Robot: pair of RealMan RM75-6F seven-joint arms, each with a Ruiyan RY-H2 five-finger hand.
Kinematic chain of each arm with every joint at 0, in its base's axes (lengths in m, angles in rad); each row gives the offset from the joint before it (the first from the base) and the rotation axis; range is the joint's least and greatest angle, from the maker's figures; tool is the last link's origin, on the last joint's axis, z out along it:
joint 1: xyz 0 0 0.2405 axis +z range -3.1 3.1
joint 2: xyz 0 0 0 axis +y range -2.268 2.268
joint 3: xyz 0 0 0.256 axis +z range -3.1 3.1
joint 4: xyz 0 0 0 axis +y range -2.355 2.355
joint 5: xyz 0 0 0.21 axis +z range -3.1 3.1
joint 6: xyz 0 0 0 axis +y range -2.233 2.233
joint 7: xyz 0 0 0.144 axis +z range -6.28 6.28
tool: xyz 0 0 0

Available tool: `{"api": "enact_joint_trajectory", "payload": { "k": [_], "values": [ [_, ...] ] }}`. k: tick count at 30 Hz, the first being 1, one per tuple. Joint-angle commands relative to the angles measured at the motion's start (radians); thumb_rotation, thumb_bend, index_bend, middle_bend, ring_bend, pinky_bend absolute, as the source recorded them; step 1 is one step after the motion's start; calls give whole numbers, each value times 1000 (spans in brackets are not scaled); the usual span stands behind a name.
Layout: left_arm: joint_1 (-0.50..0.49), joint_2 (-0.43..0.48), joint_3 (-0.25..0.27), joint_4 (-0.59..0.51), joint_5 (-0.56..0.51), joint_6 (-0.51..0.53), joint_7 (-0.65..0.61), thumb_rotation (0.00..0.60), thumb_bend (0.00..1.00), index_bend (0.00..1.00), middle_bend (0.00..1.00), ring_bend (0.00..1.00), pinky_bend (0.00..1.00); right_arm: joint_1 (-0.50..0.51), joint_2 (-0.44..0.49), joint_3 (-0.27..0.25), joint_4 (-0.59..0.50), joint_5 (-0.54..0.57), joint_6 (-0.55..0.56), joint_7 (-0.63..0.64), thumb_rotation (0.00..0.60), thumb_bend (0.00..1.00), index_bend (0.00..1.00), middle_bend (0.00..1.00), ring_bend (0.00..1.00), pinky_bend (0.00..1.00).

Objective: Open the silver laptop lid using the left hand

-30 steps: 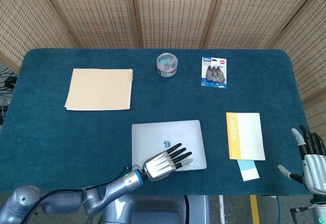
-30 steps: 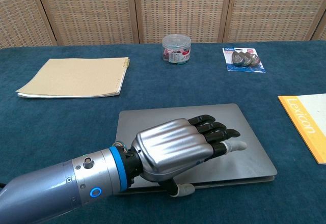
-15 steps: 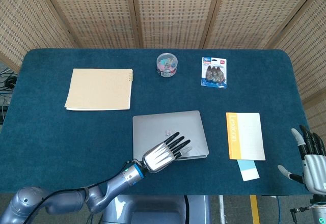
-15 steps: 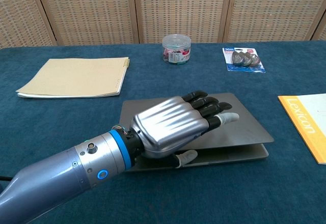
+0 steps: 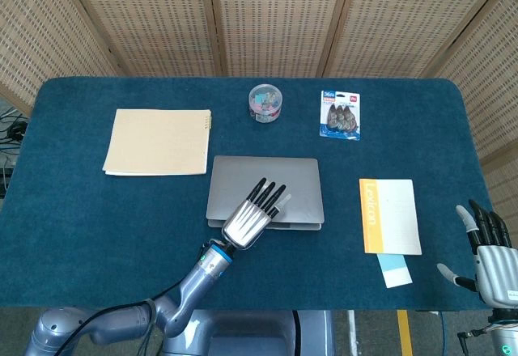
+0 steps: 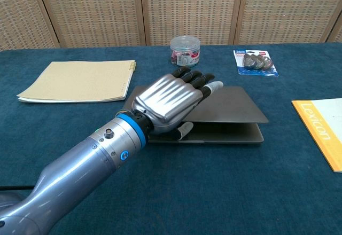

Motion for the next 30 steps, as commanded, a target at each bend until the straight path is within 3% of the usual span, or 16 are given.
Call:
{"api": "enact_joint_trajectory", "payload": {
  "k": [1,10,15,17,22,30],
  "values": [
    [-11,0,-14,3,-10,-2,-7,600,465,0,0,0,0,10,-2,-8,1,-7,-20,-4,600,0,0,0,0,0],
    [-68,-8,-53,53,-34,-34,-19,600,462,0,0,0,0,99,-13,-29,56,-65,-151,8,600,0,4,0,0,0],
    [-91,-18,-58,92,-48,-57,-39,600,462,0,0,0,0,182,-8,-50,79,-119,-264,73,600,9,67,13,0,1],
    [-101,-21,-58,108,-46,-59,-53,600,463,0,0,0,0,220,-8,-61,95,-147,-310,120,600,76,91,33,0,12],
    [-120,-18,-61,125,-42,-54,-76,600,462,0,0,0,0,305,-23,-84,135,-212,-392,221,600,400,136,86,2,54],
    [-137,13,-70,89,-46,-40,-74,600,462,0,0,0,0,371,-62,-92,152,-212,-463,222,600,566,179,128,37,82]
  ]
}}
